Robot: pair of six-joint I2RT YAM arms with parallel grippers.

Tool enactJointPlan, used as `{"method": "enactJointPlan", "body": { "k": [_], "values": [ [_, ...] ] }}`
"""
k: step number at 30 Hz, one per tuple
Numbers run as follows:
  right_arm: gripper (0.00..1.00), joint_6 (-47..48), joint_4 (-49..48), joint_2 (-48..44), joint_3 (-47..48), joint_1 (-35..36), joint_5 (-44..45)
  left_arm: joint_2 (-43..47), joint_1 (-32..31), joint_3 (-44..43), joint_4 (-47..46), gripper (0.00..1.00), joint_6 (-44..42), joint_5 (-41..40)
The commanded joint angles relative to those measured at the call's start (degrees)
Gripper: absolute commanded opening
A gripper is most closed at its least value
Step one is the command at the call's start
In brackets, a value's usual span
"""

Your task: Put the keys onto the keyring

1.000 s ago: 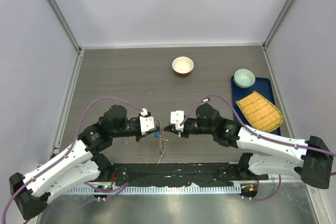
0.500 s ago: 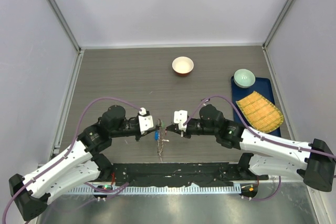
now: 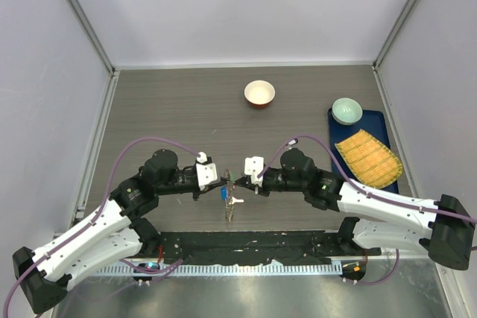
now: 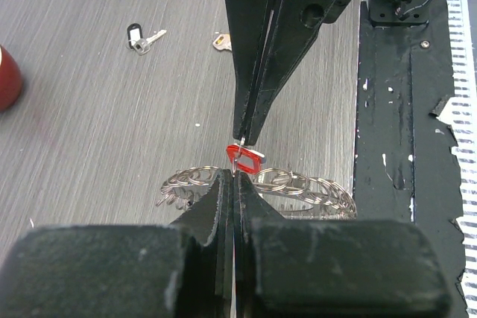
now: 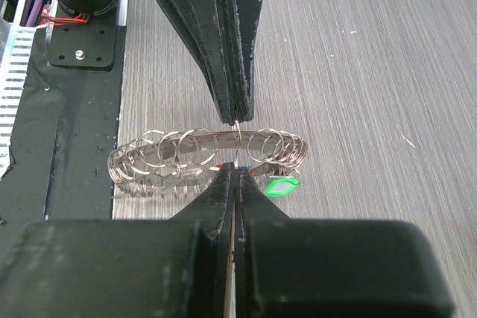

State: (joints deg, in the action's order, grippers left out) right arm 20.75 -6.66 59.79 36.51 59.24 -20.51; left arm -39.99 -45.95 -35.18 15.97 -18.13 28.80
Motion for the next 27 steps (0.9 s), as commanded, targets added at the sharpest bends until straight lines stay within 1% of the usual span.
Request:
{"method": "enactJointPlan", "body": {
  "k": [1, 17, 27],
  "values": [
    [0.01, -0.71, -4.07, 0.24, 0.31, 0.08, -0.49, 0.53, 0.16, -0.42, -5.86, 0.0, 0.64, 1.88],
    [0.01, -0.71, -4.59, 0.06, 0.4, 0.08, -1.02, -0.26, 0.16, -0.59, -6.03, 0.0, 0.73, 2.76],
    [0.01, -1.15, -5.74, 0.33, 0.93, 0.08, -2.69, -2.72, 0.16, -1.29, -6.12, 0.0, 1.17, 6.18]
  ]
}}
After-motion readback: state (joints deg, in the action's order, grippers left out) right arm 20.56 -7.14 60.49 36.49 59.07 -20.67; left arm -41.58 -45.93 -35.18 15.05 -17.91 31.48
